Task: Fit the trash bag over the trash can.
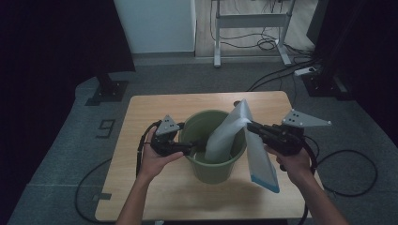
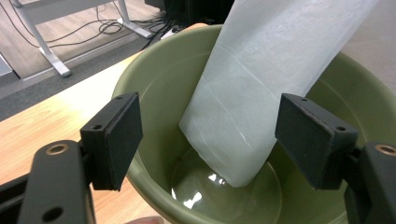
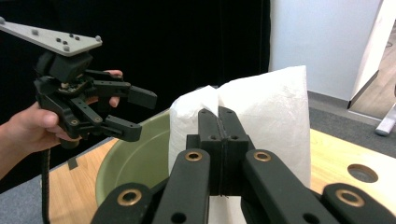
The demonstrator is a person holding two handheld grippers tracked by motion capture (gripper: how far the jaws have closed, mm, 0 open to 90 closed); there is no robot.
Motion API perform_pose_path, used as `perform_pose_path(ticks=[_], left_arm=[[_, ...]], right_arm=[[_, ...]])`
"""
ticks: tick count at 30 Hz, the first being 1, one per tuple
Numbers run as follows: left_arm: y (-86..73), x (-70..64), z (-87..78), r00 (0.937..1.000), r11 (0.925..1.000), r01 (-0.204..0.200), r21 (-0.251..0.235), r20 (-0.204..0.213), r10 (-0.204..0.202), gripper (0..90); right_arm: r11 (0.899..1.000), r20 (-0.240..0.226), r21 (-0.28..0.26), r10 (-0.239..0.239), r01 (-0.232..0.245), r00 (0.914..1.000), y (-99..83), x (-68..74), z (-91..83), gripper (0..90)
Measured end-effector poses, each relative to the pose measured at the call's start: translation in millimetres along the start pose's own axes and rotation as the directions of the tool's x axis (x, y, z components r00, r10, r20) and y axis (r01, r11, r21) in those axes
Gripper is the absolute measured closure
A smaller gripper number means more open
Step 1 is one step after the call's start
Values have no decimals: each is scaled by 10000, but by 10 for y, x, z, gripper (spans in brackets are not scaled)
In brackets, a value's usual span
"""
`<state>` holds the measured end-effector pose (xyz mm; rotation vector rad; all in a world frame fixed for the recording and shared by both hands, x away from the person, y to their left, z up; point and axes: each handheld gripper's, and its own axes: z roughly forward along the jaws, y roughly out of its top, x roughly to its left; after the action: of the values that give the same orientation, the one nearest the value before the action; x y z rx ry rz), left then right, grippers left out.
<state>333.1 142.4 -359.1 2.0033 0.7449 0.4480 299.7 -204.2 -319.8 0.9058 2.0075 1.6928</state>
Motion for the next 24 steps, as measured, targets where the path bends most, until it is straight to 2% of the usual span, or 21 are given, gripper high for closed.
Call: perform_pose_path(ticks=[6,15,24], left_arm=[[-32,-35,-25,9999,9999,-100,-11,53,100,233],[66,-205,11,9974,9982,-604,-45,381,606,229],[47,-269,142,9953,9979,-642,131,742,630,230]], right_arm=[[9997,-98,201,148,-146,9998,-88,-38,116,890],[9995,-157,311,86,-81,9998,-59,-28,225,891],[9992,-217,352,205,-197,9996,-35,-24,312,890]])
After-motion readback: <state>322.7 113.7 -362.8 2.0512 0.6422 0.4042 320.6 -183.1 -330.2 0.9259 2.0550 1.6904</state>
